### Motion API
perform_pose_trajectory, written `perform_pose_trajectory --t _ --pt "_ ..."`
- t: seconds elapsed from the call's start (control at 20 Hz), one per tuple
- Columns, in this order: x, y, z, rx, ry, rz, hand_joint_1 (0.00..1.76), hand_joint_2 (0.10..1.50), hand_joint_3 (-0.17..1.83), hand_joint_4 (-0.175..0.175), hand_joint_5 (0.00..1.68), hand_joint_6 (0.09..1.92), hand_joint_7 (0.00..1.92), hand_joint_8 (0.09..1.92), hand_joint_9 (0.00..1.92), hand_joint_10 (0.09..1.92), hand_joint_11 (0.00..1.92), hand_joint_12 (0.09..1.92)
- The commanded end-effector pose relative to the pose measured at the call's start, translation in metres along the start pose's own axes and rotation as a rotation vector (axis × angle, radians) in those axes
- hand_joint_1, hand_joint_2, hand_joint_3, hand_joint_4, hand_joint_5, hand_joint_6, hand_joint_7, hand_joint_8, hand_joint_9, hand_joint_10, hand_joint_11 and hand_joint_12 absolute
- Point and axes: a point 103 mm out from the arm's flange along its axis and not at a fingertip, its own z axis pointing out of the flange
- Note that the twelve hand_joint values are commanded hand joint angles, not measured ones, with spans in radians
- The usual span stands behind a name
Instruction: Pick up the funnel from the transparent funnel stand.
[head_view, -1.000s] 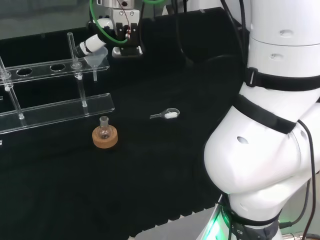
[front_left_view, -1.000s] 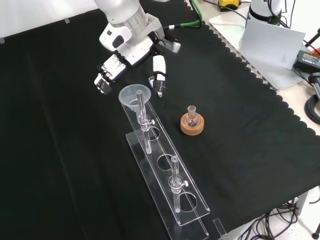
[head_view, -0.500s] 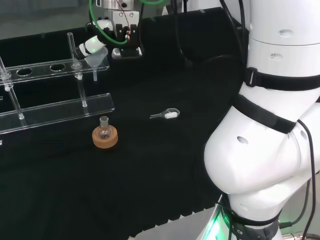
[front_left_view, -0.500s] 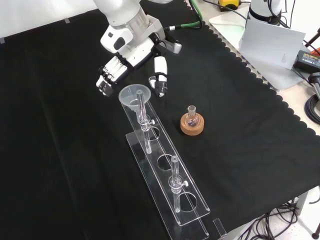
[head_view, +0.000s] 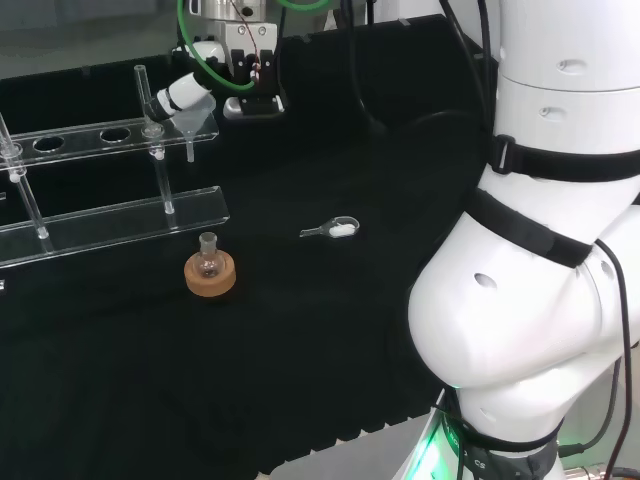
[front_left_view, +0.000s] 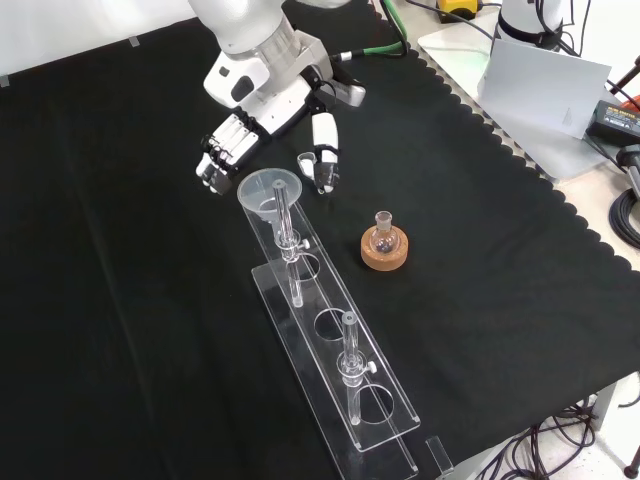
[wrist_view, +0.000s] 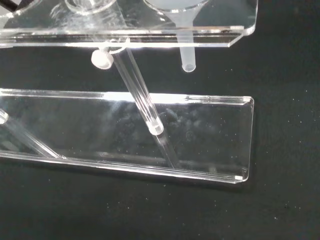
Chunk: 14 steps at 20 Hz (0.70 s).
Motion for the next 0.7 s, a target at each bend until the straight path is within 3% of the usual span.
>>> perform_pose_trajectory --t 0.05,0.7 --pt "0.002 -0.002 0.005 0.014 -0.010 -0.014 0.39 0.72 0.02 0.009 0.00 0.09 0.08 0.09 0.03 0.09 0.00 0.46" --pt "0.006 -0.002 0.018 0.050 -0.030 -0.040 0.39 0.72 0.02 0.009 0.00 0.09 0.08 0.09 0.03 0.09 0.00 0.47"
